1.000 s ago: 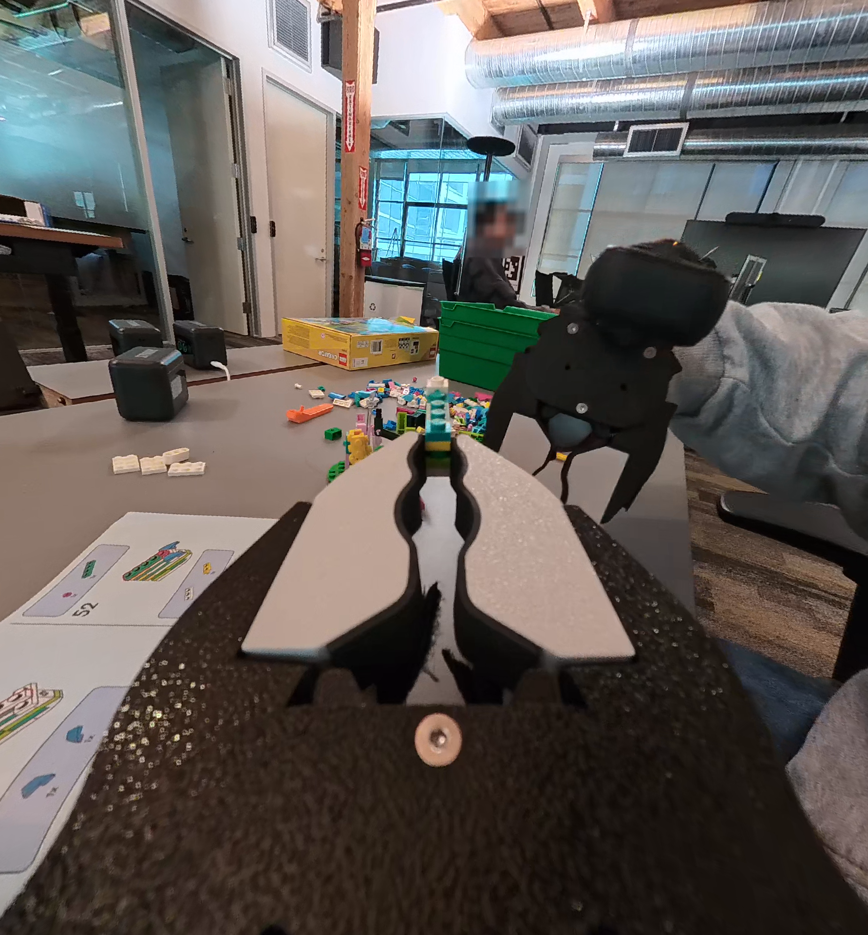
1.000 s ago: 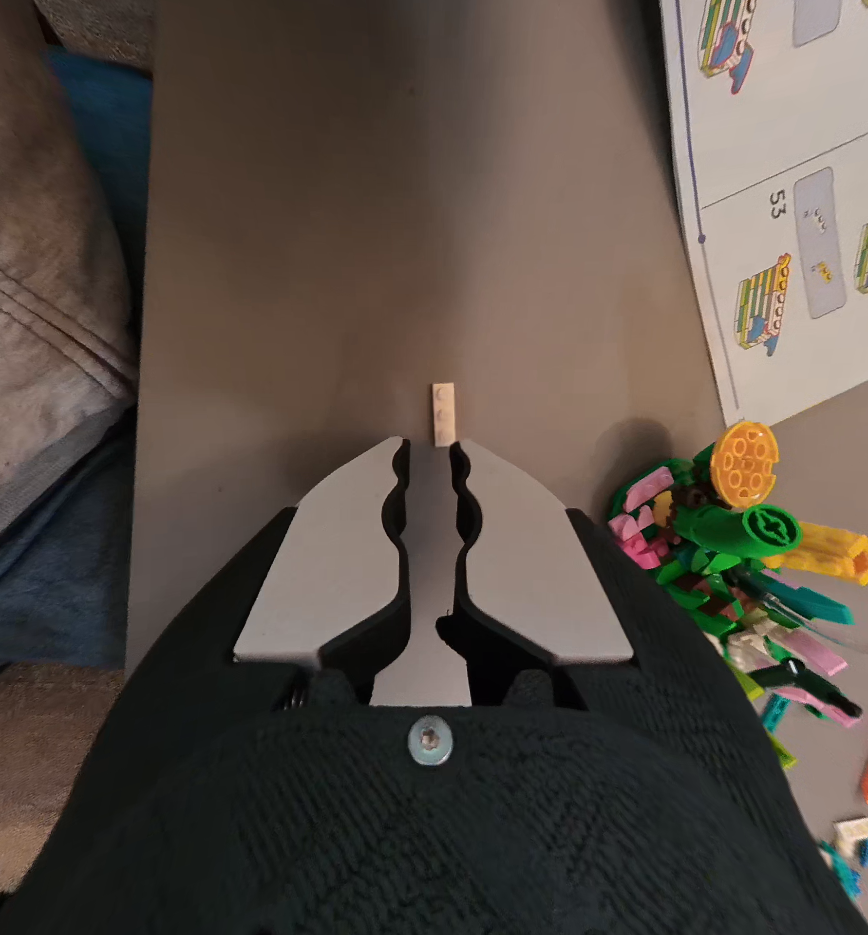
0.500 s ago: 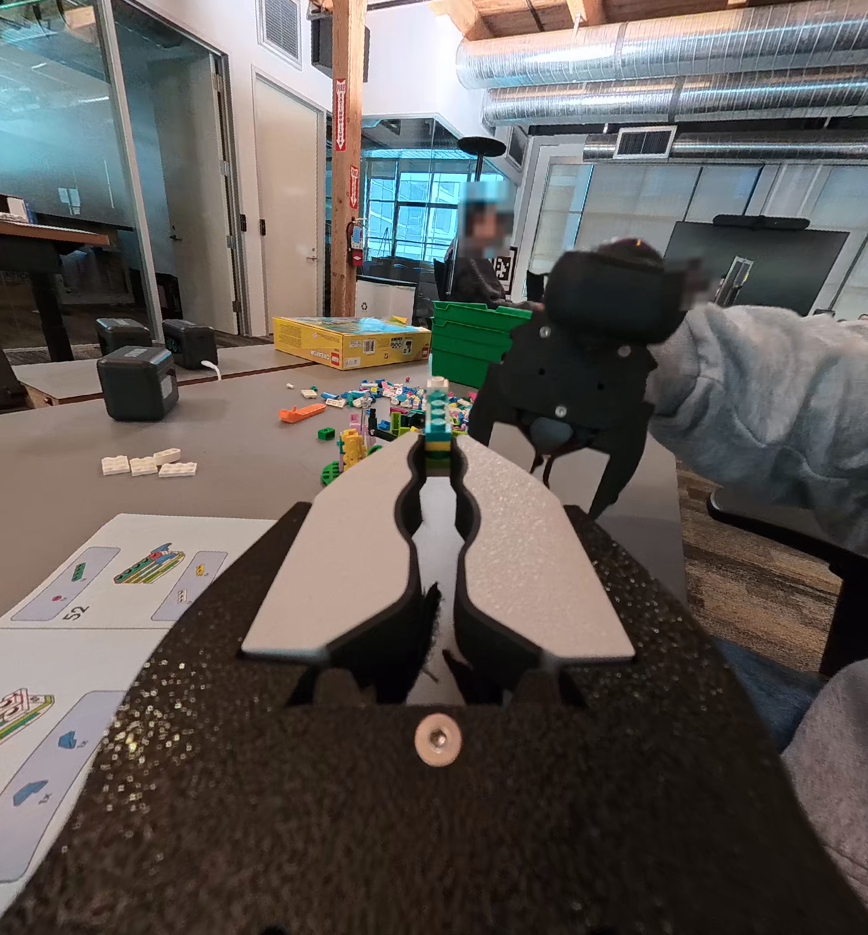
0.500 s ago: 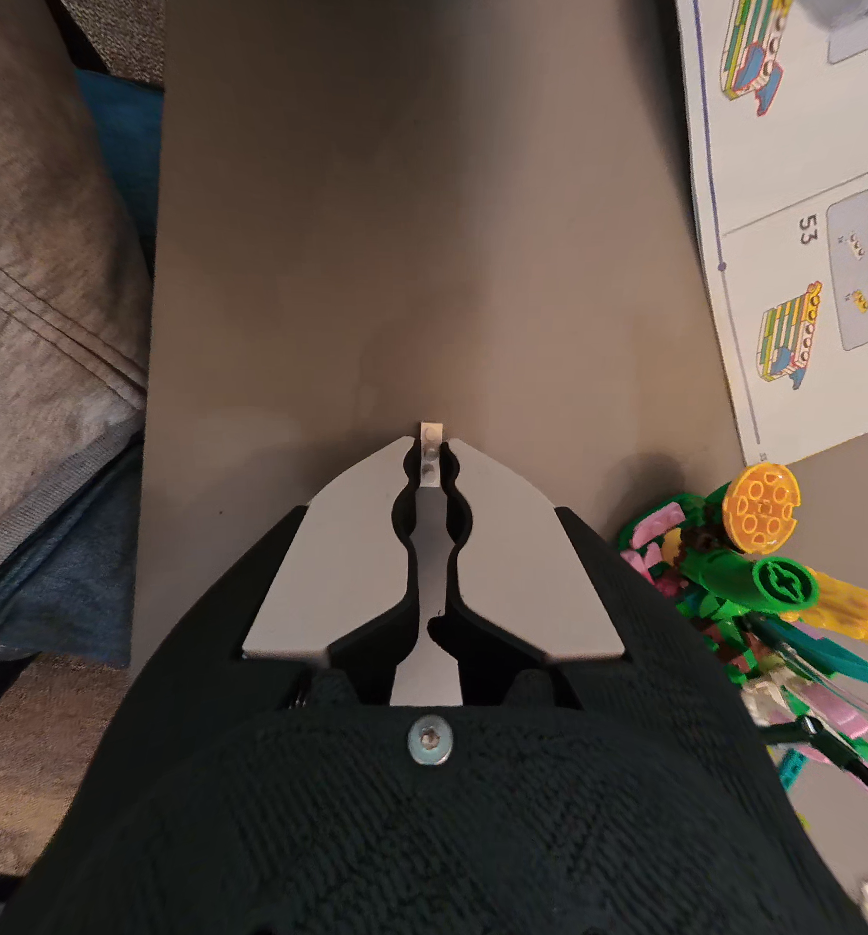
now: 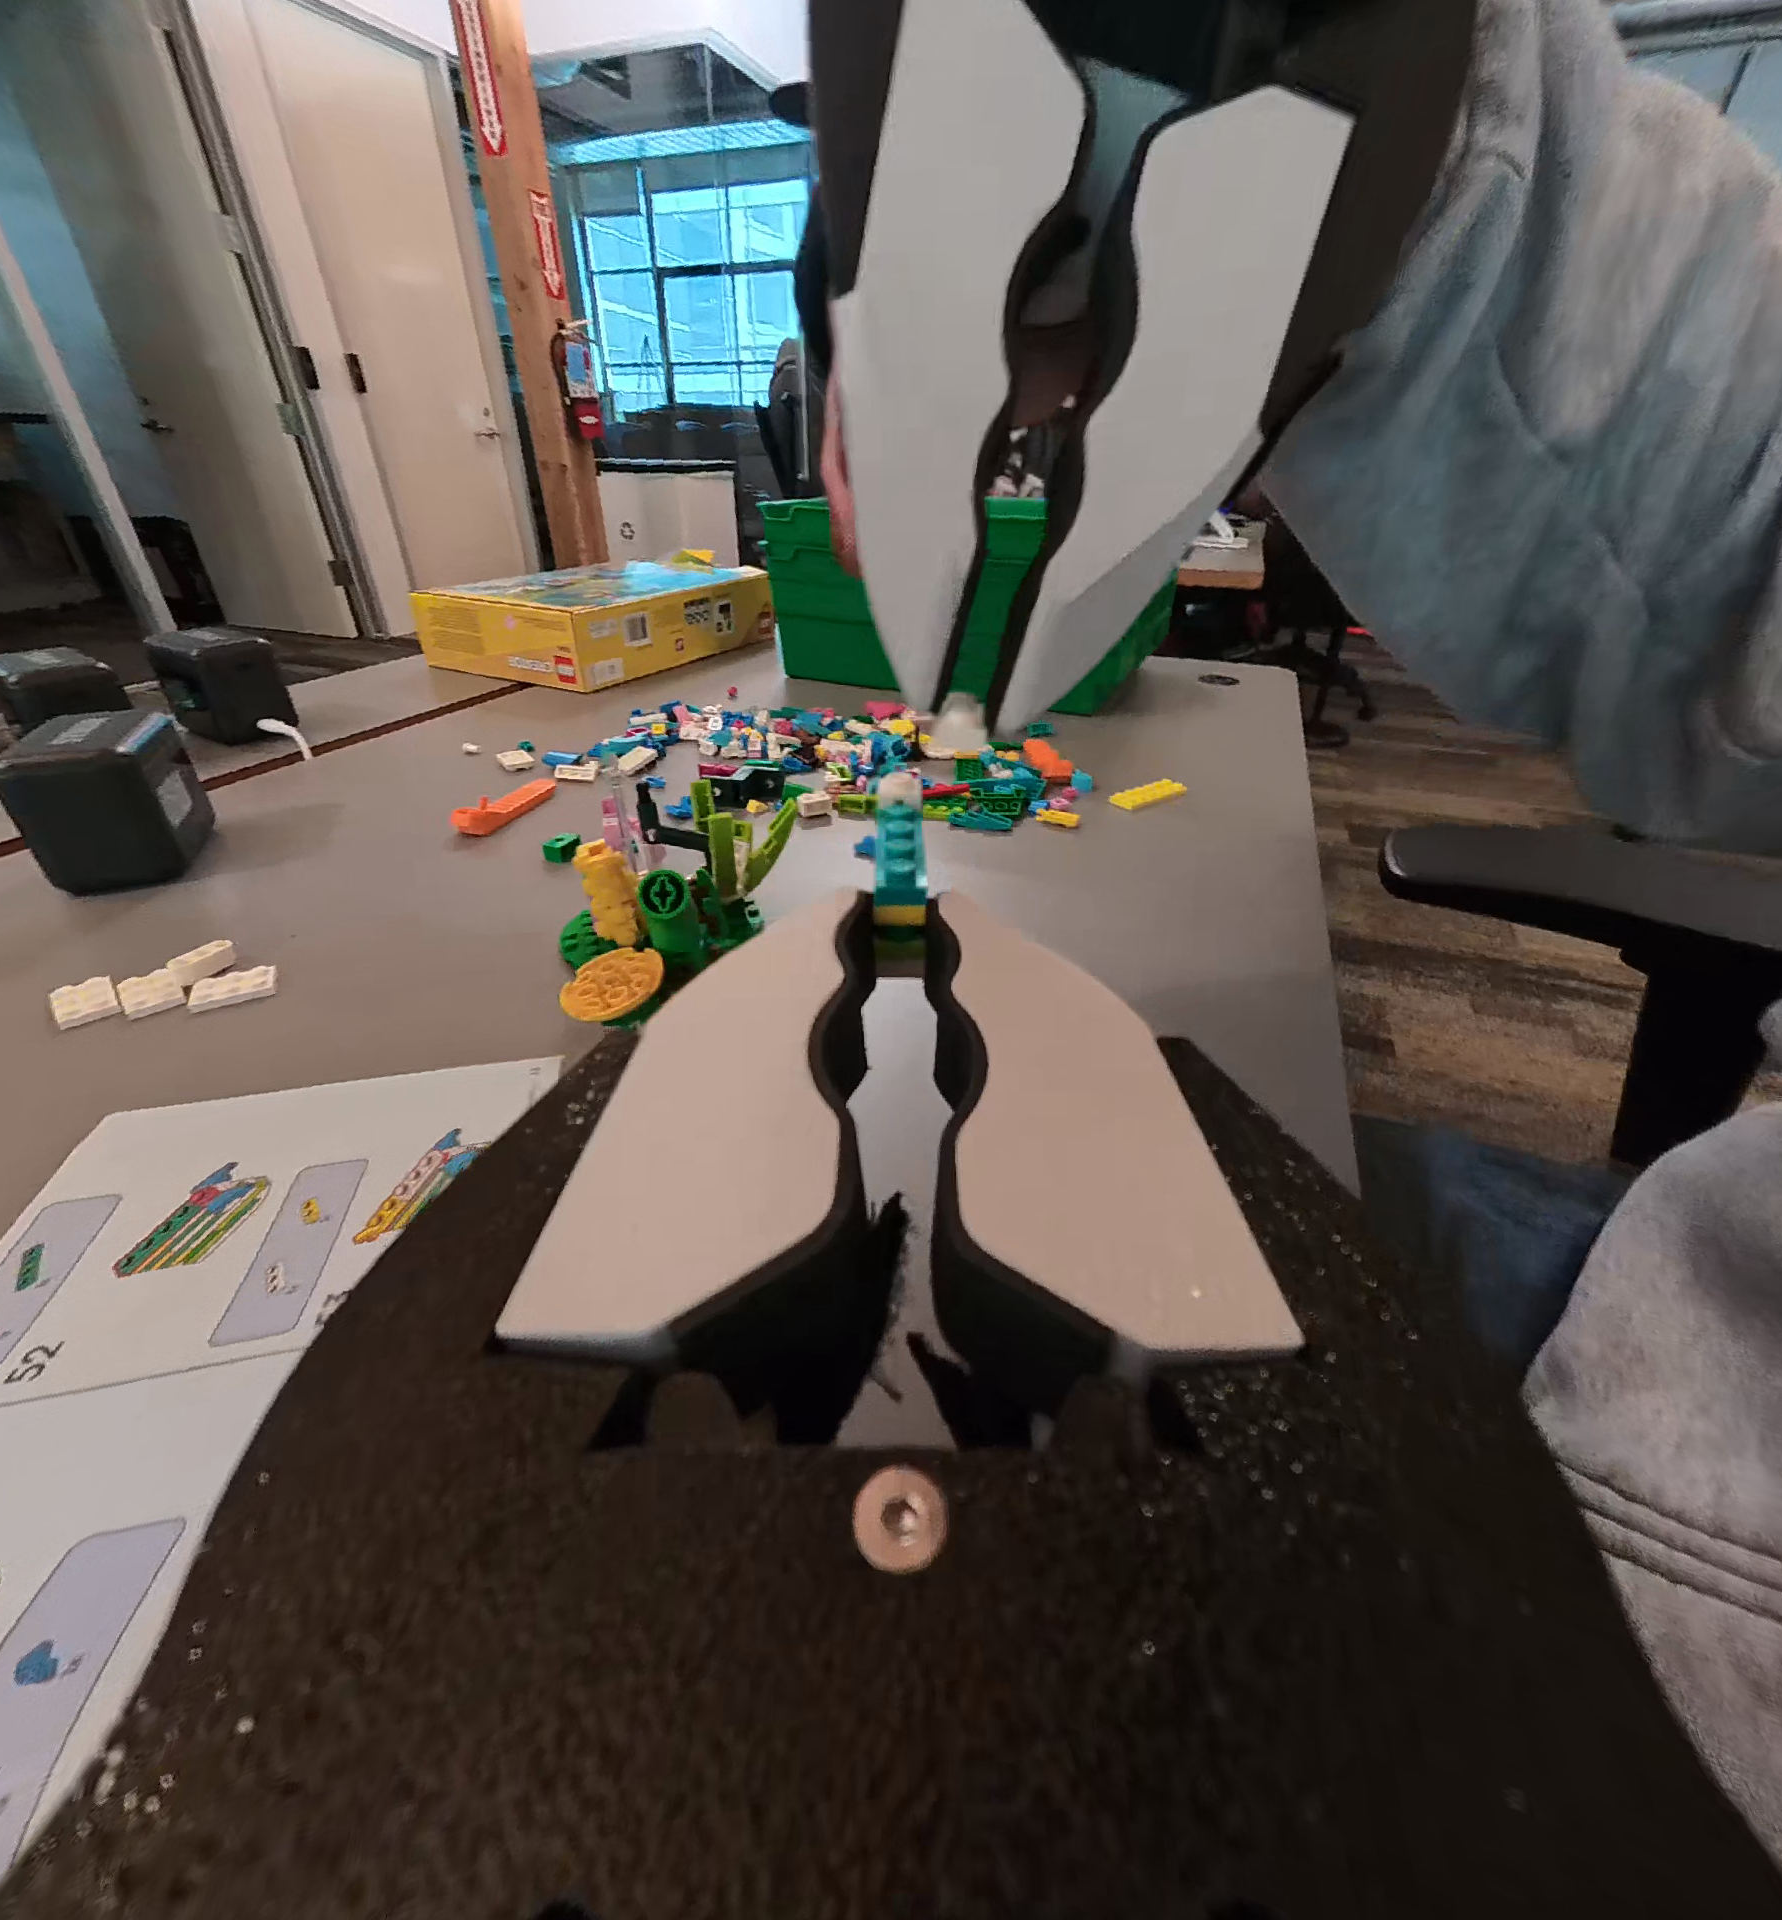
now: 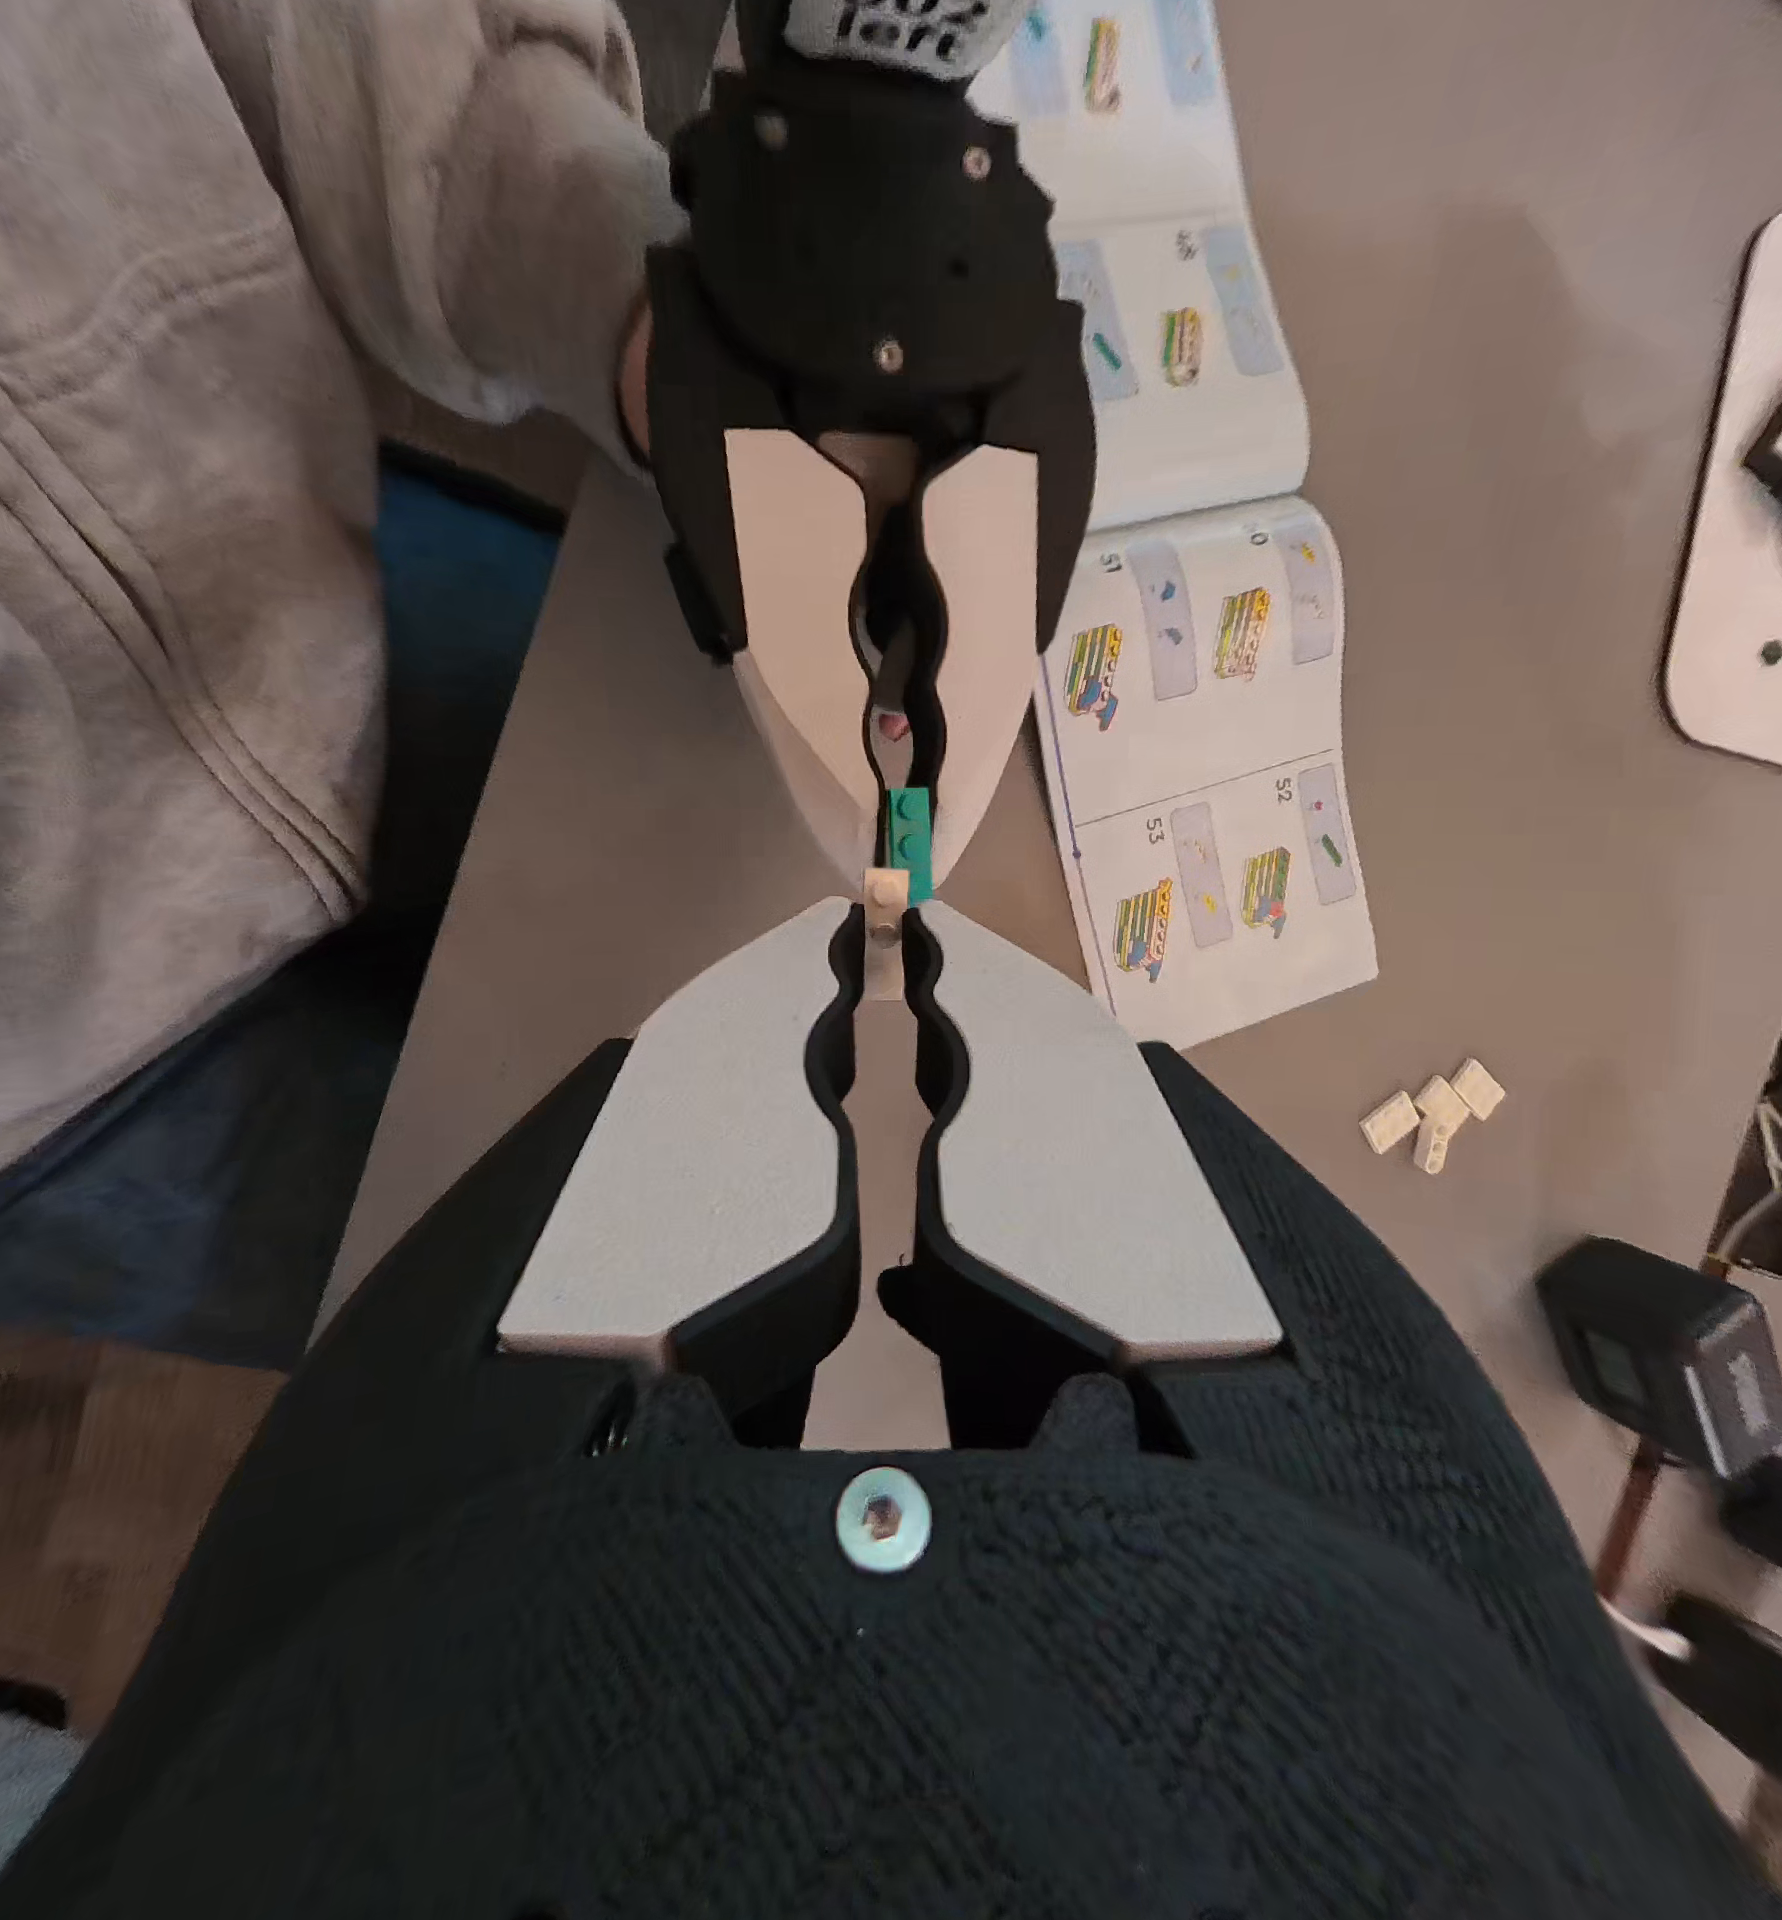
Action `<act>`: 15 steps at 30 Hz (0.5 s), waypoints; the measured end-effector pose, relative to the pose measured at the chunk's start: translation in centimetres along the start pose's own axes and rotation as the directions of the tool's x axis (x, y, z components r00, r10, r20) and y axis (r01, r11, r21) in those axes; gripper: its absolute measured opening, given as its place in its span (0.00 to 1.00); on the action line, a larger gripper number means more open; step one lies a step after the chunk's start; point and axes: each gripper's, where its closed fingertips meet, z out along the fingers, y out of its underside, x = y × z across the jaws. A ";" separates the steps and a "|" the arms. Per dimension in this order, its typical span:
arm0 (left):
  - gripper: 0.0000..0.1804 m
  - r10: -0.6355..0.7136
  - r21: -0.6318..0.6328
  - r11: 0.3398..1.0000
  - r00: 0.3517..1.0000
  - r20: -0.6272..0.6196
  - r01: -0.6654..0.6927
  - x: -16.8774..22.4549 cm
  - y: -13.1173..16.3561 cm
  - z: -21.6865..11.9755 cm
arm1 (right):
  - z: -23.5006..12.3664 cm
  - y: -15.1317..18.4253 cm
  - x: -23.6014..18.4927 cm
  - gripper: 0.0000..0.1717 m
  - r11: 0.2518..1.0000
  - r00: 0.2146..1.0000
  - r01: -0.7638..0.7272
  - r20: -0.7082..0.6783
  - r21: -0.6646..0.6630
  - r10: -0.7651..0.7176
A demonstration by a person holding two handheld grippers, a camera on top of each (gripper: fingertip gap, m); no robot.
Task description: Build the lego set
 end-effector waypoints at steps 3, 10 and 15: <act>0.05 0.011 -0.013 1.000 1.000 -0.025 -0.011 0.4 0.2 0.0 | 0.7 0.2 0.0 0.03 0.998 0.999 0.029 0.022 -0.059 -0.027; 0.05 0.035 -0.020 0.999 0.999 -0.042 -0.035 0.7 0.3 0.1 | 1.6 0.5 -0.2 0.03 0.995 0.998 0.013 0.070 -0.102 -0.005; 0.05 0.047 -0.023 0.999 0.998 -0.045 -0.048 0.9 0.3 0.1 | 1.8 0.3 -0.5 0.03 0.996 0.995 -0.008 0.101 -0.093 0.017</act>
